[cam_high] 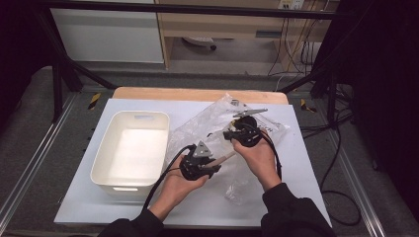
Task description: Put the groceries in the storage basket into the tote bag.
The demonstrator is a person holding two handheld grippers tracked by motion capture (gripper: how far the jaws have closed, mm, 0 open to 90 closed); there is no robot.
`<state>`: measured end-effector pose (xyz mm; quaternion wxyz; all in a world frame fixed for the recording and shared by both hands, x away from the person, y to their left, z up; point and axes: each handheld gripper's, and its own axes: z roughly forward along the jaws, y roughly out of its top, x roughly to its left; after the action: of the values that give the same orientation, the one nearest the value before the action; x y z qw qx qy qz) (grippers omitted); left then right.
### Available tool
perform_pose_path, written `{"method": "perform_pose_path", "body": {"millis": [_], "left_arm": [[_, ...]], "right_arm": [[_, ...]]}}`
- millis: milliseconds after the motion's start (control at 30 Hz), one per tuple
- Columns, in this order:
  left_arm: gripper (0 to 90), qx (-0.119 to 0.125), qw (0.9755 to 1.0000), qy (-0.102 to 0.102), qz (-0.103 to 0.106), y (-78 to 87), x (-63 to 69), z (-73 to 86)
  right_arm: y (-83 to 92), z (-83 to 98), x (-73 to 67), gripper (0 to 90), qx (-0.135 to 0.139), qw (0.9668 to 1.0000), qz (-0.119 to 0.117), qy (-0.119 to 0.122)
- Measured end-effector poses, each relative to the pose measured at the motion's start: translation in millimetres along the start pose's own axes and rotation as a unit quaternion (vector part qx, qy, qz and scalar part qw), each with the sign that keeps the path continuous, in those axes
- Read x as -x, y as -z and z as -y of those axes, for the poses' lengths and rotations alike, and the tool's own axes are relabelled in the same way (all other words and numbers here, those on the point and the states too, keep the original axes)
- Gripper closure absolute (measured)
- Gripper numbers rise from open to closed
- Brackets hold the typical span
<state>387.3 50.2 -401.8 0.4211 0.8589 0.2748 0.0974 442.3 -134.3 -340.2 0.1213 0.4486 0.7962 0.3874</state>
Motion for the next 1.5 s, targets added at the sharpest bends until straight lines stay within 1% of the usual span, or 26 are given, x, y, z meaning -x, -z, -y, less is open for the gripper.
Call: {"method": "perform_pose_path", "body": {"millis": [167,300,400,467,633,767,800,867,1133,1400,1467,1500], "left_arm": [[69.0,0.003,1.0000,-0.004,0.001,-5.7,0.5,-5.5],[69.0,0.005,0.9999,-0.006,0.006,-10.2,-1.6,-8.1],[68.9,0.005,0.9999,-0.013,0.010,-12.9,-3.3,-9.9],[69.0,0.009,0.9998,-0.011,0.011,-15.1,-4.3,-10.3],[68.9,0.010,0.9999,-0.006,0.003,-20.6,-8.6,-10.4],[69.0,0.011,0.9998,-0.016,-0.001,-24.2,-12.1,-10.2],[69.0,0.012,0.9998,-0.014,-0.002,-25.3,-13.0,-10.0],[68.9,0.012,0.9998,-0.014,-0.005,-27.5,-14.6,-9.6],[68.9,0.016,0.9997,-0.016,-0.005,-32.2,-20.9,-8.5],[68.9,0.015,0.9994,-0.029,-0.009,-36.1,-24.6,-7.3],[68.9,0.013,0.9990,-0.040,-0.015,-38.1,-24.2,-6.6],[68.9,0.013,0.9983,-0.054,-0.018,-38.9,-23.4,-6.3]], "right_arm": [[-1.0,1.6,-0.8,90.0,-0.003,1.0000,-0.001,0.002],[-1.6,1.9,-1.2,90.0,-0.004,1.0000,-0.001,0.001],[-1.8,2.0,-1.5,90.0,-0.005,1.0000,-0.001,0.002],[-1.6,2.3,-2.0,90.0,-0.005,1.0000,-0.003,0.004],[-1.7,3.9,-2.8,90.0,-0.006,1.0000,-0.005,0.006],[-2.6,6.0,-2.0,90.0,-0.009,0.9999,-0.004,0.005],[-2.9,6.5,-2.0,90.0,-0.009,1.0000,-0.004,0.002],[-2.7,7.2,-1.2,90.0,-0.008,0.9999,-0.004,0.004],[-2.1,9.7,-0.5,90.0,-0.008,1.0000,-0.005,0.001],[-2.6,11.5,-0.6,90.0,-0.011,0.9999,-0.005,-0.001],[-3.2,12.0,0.0,90.0,-0.010,0.9999,-0.005,-0.001],[-3.2,12.2,0.2,90.0,-0.009,0.9999,-0.004,-0.001]]}}
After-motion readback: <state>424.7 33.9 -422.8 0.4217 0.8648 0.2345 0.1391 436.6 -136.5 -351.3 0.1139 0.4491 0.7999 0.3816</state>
